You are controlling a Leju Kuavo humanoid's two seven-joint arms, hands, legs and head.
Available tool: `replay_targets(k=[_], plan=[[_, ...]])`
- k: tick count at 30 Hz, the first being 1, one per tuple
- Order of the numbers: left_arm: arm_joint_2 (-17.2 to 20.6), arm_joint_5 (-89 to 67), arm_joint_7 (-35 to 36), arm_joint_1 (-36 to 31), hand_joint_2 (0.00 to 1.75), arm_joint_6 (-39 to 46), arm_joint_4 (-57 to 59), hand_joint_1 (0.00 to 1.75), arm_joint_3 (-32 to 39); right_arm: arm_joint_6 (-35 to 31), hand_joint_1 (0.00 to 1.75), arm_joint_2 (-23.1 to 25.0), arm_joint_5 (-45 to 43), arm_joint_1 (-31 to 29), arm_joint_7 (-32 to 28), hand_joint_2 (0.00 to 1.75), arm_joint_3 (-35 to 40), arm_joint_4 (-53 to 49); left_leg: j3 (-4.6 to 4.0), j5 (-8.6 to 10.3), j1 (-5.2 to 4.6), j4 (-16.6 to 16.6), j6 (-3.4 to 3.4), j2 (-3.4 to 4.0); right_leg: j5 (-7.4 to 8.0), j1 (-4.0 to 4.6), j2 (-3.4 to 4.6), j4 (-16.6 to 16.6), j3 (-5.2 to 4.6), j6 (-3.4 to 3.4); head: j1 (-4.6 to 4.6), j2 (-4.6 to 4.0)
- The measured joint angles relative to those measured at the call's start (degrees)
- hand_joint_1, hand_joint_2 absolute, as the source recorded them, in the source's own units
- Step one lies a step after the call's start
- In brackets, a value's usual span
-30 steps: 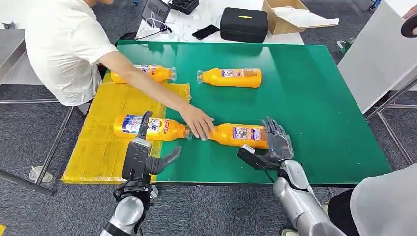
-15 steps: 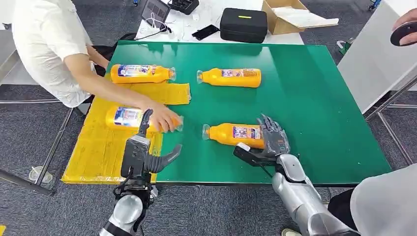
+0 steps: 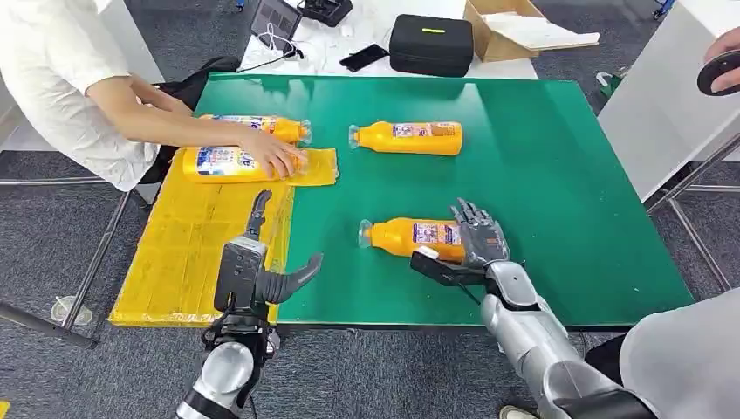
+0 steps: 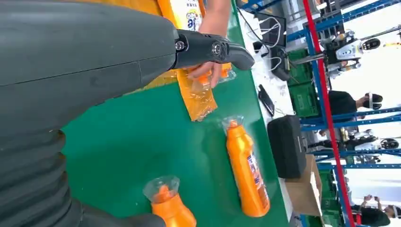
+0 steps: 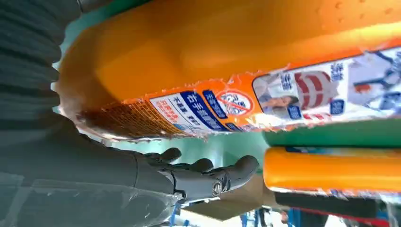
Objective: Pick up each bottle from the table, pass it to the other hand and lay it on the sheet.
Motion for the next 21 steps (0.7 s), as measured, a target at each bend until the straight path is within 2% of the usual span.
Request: replay_targets(k=[1, 2, 11, 21], plan=[[-0.07, 0.18, 0.05, -0.03, 1.75, 0.0, 0.02, 0.0, 0.0, 1.66, 1.5, 0.02, 0.24, -0.74, 0.95, 1.75, 0.33, 0.49, 0.06, 0.0, 0.0, 0.0, 0.0, 0.01, 0.0, 0.0, 0.0, 0.0, 0.05, 0.0, 0.0, 0.0], [-0.09, 0.24, 0.09, -0.07, 1.75, -0.11, 0.04, 0.0, 0.0, 3.52, 1.75, 0.07, 0.46, -1.49, 1.77, 1.75, 0.61, 1.0, 0.14, 0.0, 0.0, 0.0, 0.0, 0.01, 0.0, 0.0, 0.01, -0.01, 0.12, 0.0, 0.0, 0.02], [-0.72, 0.66, 0.2, -0.6, 1.75, -0.33, 0.7, 0.0, 0.0, 13.09, 1.75, 0.11, -1.06, -5.28, 2.34, 1.75, 2.08, 4.4, 0.29, 0.05, -0.01, 0.0, 0.05, -0.03, 0.03, -0.01, -0.01, -0.02, 0.3, 0.03, 0.02, 0.0], [-1.05, 0.83, 0.11, -1.39, 1.75, -0.72, 2.12, 0.0, -0.15, 22.61, 1.75, -0.37, -7.06, -7.62, -0.32, 1.75, 1.9, 5.66, 0.43, 0.02, 0.0, 0.0, 0.04, -0.01, 0.02, 0.01, 0.0, -0.03, 0.41, 0.02, 0.04, 0.0]])
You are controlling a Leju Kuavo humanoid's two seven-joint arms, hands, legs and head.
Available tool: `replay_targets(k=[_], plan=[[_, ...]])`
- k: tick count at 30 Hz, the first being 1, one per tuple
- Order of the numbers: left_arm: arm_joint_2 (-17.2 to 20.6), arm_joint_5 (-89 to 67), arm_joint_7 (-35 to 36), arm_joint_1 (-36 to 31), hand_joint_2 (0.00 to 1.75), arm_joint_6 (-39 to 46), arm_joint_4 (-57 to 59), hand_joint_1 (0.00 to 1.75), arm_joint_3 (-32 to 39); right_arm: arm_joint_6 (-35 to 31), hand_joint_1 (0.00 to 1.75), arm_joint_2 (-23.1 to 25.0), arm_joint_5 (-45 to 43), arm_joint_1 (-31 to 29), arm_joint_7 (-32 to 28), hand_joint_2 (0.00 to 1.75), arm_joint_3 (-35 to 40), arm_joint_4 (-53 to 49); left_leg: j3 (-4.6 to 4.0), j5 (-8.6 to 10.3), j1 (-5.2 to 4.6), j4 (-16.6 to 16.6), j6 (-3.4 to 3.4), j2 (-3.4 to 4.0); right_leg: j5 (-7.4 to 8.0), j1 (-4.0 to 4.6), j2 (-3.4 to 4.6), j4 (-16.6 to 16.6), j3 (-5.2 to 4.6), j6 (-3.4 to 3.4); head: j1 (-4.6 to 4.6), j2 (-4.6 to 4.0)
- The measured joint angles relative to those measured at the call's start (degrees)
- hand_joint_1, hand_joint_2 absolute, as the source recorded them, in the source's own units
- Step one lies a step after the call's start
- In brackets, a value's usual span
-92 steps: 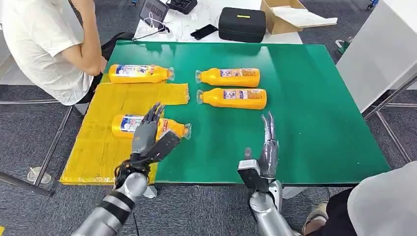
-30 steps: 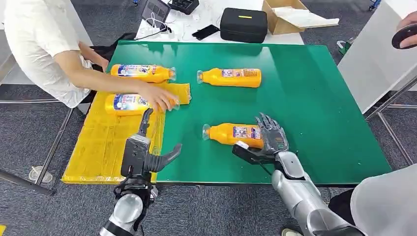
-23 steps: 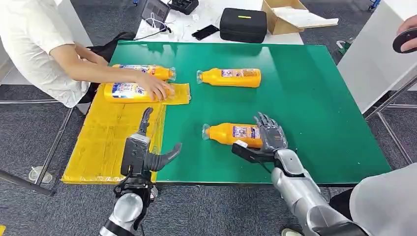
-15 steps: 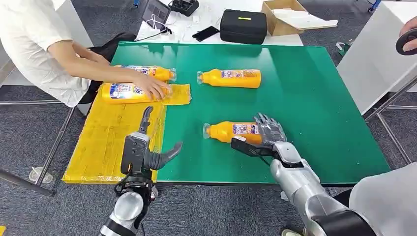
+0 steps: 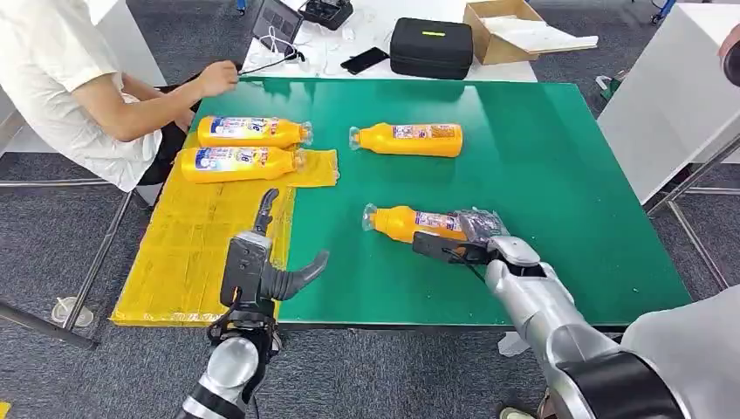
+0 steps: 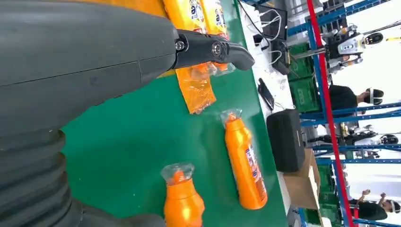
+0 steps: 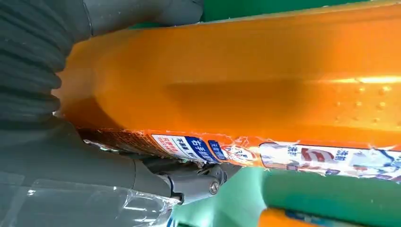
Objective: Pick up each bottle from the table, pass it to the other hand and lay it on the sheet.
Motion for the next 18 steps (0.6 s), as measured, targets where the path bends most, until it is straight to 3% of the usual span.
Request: replay_targets(k=[12, 15, 18], plan=[[-0.26, 0.32, -0.09, -0.41, 1.75, -0.13, 0.9, 0.0, -0.02, 0.83, 1.75, -0.29, -0.9, -0.29, -0.68, 1.75, -0.04, 0.33, 0.1, 0.0, 0.0, 0.0, 0.0, 0.01, 0.0, 0.0, 0.0, 0.0, 0.09, 0.0, -0.04, 0.0], [-0.26, 1.0, -0.33, -0.43, 1.75, -0.33, 1.2, 0.0, -0.02, 2.1, 1.75, -0.59, -4.27, -0.27, -4.66, 1.75, -0.57, 0.33, 0.14, 0.0, 0.0, 0.0, 0.0, 0.01, 0.0, 0.0, 0.01, -0.01, 0.12, 0.0, -0.02, 0.0], [-0.28, 3.42, -1.2, -0.26, 1.75, -1.23, 1.25, 0.0, -0.02, 2.67, 1.75, -1.16, -11.33, 0.72, -12.87, 1.75, -2.65, 0.0, 0.19, -0.11, 0.0, 0.0, -0.05, 0.05, 0.01, 0.01, 0.05, -0.01, 0.18, 0.0, 0.0, 0.0]])
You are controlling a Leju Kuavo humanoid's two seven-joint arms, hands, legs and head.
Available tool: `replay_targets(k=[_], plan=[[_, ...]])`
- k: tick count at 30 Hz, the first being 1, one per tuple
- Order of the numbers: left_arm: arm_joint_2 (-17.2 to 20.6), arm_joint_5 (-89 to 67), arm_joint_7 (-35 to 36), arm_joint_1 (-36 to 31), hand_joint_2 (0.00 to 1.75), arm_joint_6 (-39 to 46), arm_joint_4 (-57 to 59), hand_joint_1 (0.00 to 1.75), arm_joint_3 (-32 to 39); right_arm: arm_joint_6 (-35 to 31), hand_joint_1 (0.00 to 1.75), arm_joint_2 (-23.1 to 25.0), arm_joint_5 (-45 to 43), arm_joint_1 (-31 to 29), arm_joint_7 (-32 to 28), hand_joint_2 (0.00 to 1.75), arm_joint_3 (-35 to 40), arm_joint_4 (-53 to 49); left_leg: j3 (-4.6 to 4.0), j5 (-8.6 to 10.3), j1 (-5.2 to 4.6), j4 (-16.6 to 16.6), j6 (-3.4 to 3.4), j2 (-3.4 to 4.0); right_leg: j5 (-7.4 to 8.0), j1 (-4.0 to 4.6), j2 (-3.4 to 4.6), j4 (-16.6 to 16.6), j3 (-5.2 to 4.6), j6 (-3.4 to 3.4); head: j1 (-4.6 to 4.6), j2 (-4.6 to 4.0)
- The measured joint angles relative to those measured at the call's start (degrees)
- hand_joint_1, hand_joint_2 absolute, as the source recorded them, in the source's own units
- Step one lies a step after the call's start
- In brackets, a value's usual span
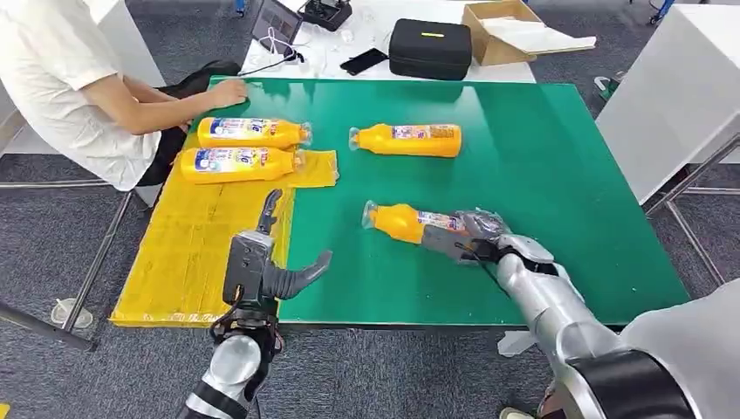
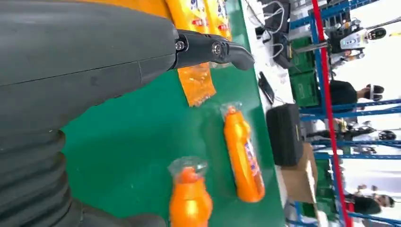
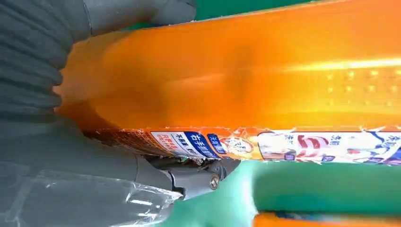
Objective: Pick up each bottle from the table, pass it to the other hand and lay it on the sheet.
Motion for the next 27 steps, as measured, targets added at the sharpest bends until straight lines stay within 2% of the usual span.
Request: replay_targets(k=[3, 5, 8, 12, 17, 22, 27], plan=[[-0.2, 7.28, 3.29, 0.55, 1.75, -5.13, 0.02, 0.0, 0.04, -2.74, 1.75, 0.15, -7.28, 2.96, -6.68, 1.75, -1.62, -2.1, 0.11, -0.09, 0.0, 0.0, -0.06, 0.08, 0.0, 0.0, 0.19, 0.0, 0.06, -0.01, 0.0, 0.0], [-0.48, 16.79, 7.63, 1.81, 1.75, -12.32, 0.77, 0.0, -0.44, -4.81, 1.75, 0.94, -13.42, 6.16, -10.07, 1.75, -3.04, -5.64, 0.06, -0.09, 0.01, -0.01, -0.06, 0.05, -0.03, 0.01, 0.19, 0.01, 0.03, -0.01, 0.0, 0.0], [-0.46, 24.94, 7.26, 3.28, 1.75, -17.55, 2.73, 0.0, -3.36, -7.52, 1.75, 2.75, -20.07, 10.38, -13.18, 1.75, -3.3, -10.72, -0.14, -0.07, 0.03, -0.01, -0.08, 0.08, -0.02, 0.03, 0.2, 0.02, -0.21, -0.01, -0.04, 0.0], [-0.15, 26.1, 3.33, 3.47, 1.75, -14.06, 3.32, 0.0, -6.28, -10.62, 1.75, 5.0, -27.04, 16.21, -15.94, 1.75, -3.06, -18.98, -0.43, -0.03, 0.08, -0.01, -0.08, 0.0, -0.05, 0.06, 0.15, 0.04, -0.41, -0.02, -0.02, 0.0], [0.02, 26.63, 1.2, 3.34, 1.75, -12.48, 2.12, 0.0, -7.87, -10.23, 1.75, 6.54, -31.29, 21.47, -17.25, 1.75, -1.33, -28.59, -0.54, -0.06, 0.07, -0.01, -0.08, -0.02, -0.09, 0.05, 0.14, 0.03, -0.49, -0.02, -0.04, 0.0], [0.26, 26.02, 0.09, 3.27, 1.75, -12.44, -0.11, 0.0, -9.31, -10.49, 1.75, 7.19, -33.56, 25.1, -18.37, 1.75, -0.3, -31.82, -0.63, -0.09, 0.04, -0.01, -0.07, -0.05, -0.1, 0.02, 0.12, 0.02, -0.55, -0.01, -0.02, 0.0], [0.74, 26.02, 0.0, 3.26, 1.75, -12.46, -0.85, 0.0, -10.03, -10.62, 1.75, 7.28, -33.82, 26.01, -18.54, 1.75, 0.0, -32.7, -0.63, -0.08, 0.05, -0.01, -0.07, -0.03, -0.09, 0.03, 0.13, 0.02, -0.57, -0.01, -0.04, 0.0]])
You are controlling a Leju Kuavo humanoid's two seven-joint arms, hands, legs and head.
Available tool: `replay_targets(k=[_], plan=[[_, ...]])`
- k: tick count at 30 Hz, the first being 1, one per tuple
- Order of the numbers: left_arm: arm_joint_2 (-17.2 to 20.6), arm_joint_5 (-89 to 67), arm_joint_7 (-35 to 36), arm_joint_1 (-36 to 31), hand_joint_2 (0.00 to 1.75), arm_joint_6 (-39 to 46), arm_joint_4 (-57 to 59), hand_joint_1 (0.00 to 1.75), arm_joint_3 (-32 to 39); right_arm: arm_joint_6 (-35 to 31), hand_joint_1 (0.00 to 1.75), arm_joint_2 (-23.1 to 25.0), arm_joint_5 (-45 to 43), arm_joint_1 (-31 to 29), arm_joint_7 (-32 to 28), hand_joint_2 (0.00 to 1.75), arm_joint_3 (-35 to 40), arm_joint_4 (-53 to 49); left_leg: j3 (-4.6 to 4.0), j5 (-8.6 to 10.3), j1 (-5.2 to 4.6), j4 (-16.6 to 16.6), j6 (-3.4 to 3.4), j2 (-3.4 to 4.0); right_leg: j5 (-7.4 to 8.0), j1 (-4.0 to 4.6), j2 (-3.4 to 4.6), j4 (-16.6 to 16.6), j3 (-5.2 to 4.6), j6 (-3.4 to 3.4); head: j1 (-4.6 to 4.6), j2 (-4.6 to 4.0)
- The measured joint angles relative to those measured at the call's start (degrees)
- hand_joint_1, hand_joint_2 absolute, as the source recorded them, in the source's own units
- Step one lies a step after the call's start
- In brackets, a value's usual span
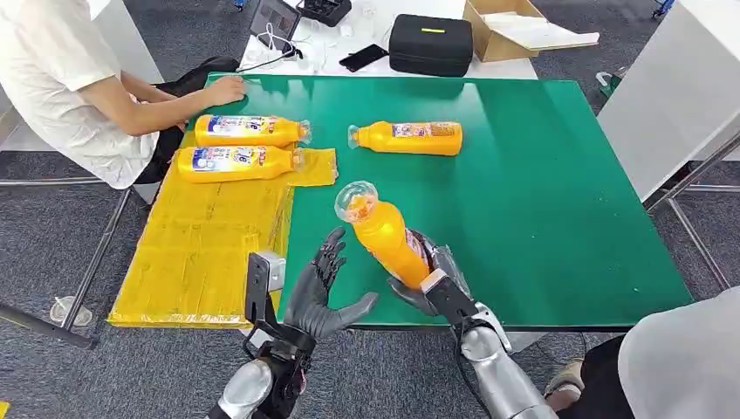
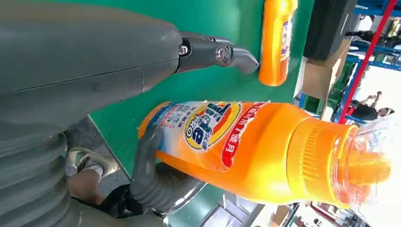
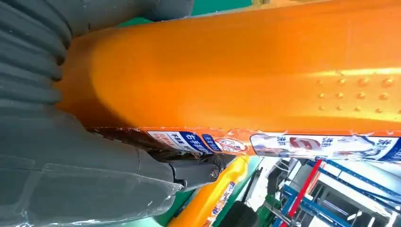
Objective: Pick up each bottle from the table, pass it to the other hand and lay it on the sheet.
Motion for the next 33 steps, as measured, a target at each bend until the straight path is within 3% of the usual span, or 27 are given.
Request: replay_targets(k=[7, 15, 21, 28, 31, 32, 33], plan=[[0.24, -0.72, -2.1, -0.04, 1.75, -0.13, -0.59, 0.0, -0.53, 0.81, 1.75, 0.26, 0.55, 0.34, -0.13, 1.75, 0.37, -0.24, -0.01, 0.01, 0.01, 0.0, -0.01, 0.01, 0.0, 0.01, 0.01, 0.01, -0.01, 0.0, 0.0, 0.0], [-0.52, -1.01, -3.67, -1.8, 1.75, 2.74, -1.58, 0.0, -0.42, 2.8, 1.75, 2.23, 3.23, 0.15, -0.35, 1.75, 5.66, 0.79, -0.04, 0.01, 0.02, 0.0, -0.01, 0.0, 0.0, 0.02, 0.0, 0.01, -0.04, 0.0, 0.02, 0.0], [-1.22, -1.16, -3.35, -3.36, 1.75, 6.49, -0.77, 0.0, -0.24, 2.38, 1.75, 2.54, 3.67, -0.66, 0.5, 1.75, 8.07, 1.24, -0.04, 0.02, 0.0, 0.0, 0.0, 0.0, 0.0, 0.0, 0.0, 0.01, -0.04, 0.0, 0.02, 0.02], [-2.86, 2.65, -4.72, -5.42, 1.75, 4.74, 2.49, 0.0, 0.41, -0.31, 1.75, 2.62, 4.07, -1.73, 1.49, 1.75, 9.22, 2.43, -0.05, 0.02, 0.0, 0.0, 0.0, -0.01, 0.0, 0.0, -0.01, 0.01, -0.04, 0.0, 0.02, 0.0], [-3.3, 3.83, -4.59, -5.72, 1.75, 4.26, 3.34, 0.0, 0.7, -0.44, 1.59, 2.69, 3.85, -1.77, 1.42, 1.75, 9.27, 2.93, -0.05, 0.01, 0.01, 0.0, -0.01, -0.01, 0.0, 0.01, -0.02, 0.01, -0.05, 0.0, 0.02, 0.02], [-3.41, 4.33, -4.52, -5.9, 1.75, 4.13, 3.63, 1.73, 0.72, -0.42, 1.52, 2.75, 3.52, -1.79, 1.35, 1.75, 9.29, 3.08, -0.06, 0.01, 0.01, 0.0, -0.01, -0.01, 0.0, 0.02, -0.02, 0.01, -0.05, 0.0, 0.02, 0.0], [-3.6, 4.72, -4.46, -6.18, 1.75, 4.04, 4.06, 1.75, 0.76, -0.31, 1.43, 2.82, 2.95, -1.79, 1.2, 1.75, 9.29, 3.28, -0.06, 0.01, 0.02, 0.0, -0.01, -0.01, 0.0, 0.02, -0.01, 0.01, -0.06, 0.0, 0.0, 0.0]])
